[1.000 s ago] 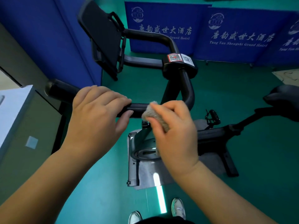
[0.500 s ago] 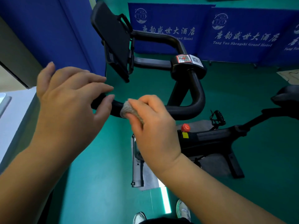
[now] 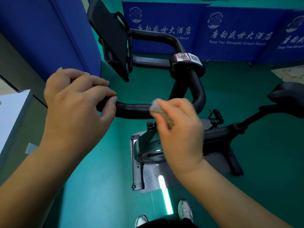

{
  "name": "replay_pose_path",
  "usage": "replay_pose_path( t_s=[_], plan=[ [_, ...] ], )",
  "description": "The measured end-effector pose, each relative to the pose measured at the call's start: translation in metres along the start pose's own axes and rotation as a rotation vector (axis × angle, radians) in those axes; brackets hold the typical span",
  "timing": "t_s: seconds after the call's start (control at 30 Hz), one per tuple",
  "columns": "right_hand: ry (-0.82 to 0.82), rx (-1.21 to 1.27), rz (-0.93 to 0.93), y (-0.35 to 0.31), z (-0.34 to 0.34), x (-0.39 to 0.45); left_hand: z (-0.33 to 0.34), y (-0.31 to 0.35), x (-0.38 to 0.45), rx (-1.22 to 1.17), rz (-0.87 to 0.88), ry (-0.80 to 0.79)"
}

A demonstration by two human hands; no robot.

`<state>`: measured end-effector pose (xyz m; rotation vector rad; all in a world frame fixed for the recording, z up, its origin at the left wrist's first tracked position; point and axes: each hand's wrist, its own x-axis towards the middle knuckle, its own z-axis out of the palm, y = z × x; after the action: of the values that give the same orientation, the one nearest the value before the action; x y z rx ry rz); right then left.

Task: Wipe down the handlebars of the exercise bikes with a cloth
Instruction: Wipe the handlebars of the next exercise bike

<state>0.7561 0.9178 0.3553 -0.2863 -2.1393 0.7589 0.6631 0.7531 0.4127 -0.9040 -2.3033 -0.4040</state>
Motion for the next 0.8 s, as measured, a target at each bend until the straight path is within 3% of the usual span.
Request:
replay_pose_path(
  t_s=[0.17, 0.33, 0.43, 0.53, 0.6, 0.67, 0.8],
  plan=[
    [-0.094, 0.037, -0.149, -0.020, 0.017, 0.007, 0.000, -0.001, 0.000, 0.024, 0.006, -0.006],
    [-0.041, -0.038, -0.001, 0.021, -0.021, 0.007, -0.001, 0.000, 0.000, 0.022, 0.021, 0.001],
    [0.070, 0.000, 0.263, 0.046, -0.040, -0.007, 0.000, 0.001, -0.001, 0.007, 0.013, 0.006],
    [0.199, 0.258, 0.760, 0.048, -0.038, -0.023, 0.001, 0.000, -0.002, -0.012, -0.003, 0.010],
    [0.156, 0.424, 1.027, 0.040, -0.027, -0.027, 0.002, -0.001, -0.002, -0.017, -0.008, 0.011],
    [0.081, 0.596, 1.126, 0.028, -0.016, -0.025, 0.003, -0.002, 0.000, -0.016, 0.002, 0.023],
    [-0.110, 0.777, 1.118, -0.003, 0.008, -0.025, 0.003, -0.002, -0.001, 0.002, 0.004, 0.032]
  ],
)
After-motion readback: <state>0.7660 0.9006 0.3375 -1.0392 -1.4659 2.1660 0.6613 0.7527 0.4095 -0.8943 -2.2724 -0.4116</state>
